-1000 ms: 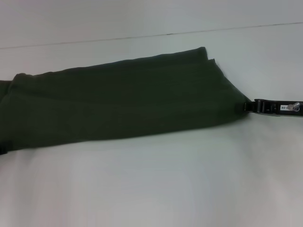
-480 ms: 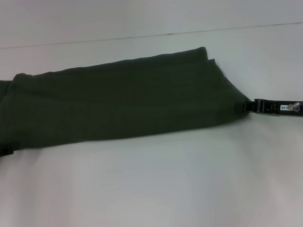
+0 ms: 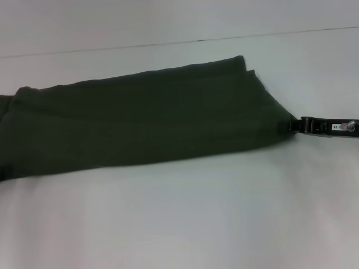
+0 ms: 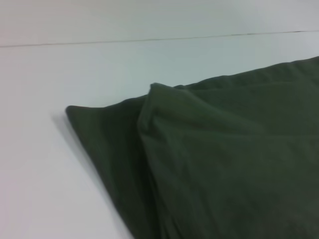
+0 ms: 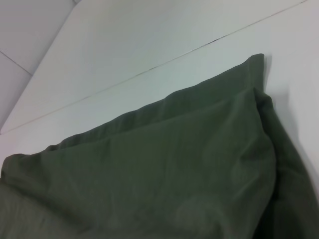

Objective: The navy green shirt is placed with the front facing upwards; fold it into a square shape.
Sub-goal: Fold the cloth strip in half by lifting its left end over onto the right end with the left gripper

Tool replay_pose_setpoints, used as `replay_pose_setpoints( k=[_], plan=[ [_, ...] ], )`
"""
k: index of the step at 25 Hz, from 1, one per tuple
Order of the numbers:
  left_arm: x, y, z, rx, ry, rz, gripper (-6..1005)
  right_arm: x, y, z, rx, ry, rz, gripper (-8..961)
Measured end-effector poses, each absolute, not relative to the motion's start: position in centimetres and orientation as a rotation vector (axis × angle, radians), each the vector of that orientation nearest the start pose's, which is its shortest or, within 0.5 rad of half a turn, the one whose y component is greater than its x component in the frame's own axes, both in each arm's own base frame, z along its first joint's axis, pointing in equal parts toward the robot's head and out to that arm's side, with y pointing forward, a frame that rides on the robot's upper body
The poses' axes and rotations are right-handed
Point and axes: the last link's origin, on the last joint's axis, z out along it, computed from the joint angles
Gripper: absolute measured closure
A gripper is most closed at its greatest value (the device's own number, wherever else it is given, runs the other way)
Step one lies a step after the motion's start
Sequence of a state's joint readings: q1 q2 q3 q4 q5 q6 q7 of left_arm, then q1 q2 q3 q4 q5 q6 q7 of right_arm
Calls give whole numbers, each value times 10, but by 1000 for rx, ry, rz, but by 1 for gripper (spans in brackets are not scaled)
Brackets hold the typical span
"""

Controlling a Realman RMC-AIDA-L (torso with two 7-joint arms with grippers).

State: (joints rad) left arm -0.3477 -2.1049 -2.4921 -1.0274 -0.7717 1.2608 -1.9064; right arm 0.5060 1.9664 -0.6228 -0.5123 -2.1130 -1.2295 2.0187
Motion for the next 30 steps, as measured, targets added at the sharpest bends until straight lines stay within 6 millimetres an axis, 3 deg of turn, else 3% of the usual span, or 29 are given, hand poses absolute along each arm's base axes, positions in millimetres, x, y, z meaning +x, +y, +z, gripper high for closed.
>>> replay_pose_setpoints(
  k=[9, 30],
  plan=[
    [-365, 314, 68, -2173, -1180, -84, 350, 347, 344, 28, -2117, 1603, 536, 938],
    [-357, 318, 58, -2211, -1168, -89, 428, 345, 345, 29, -2120, 1600, 537, 938]
  ],
)
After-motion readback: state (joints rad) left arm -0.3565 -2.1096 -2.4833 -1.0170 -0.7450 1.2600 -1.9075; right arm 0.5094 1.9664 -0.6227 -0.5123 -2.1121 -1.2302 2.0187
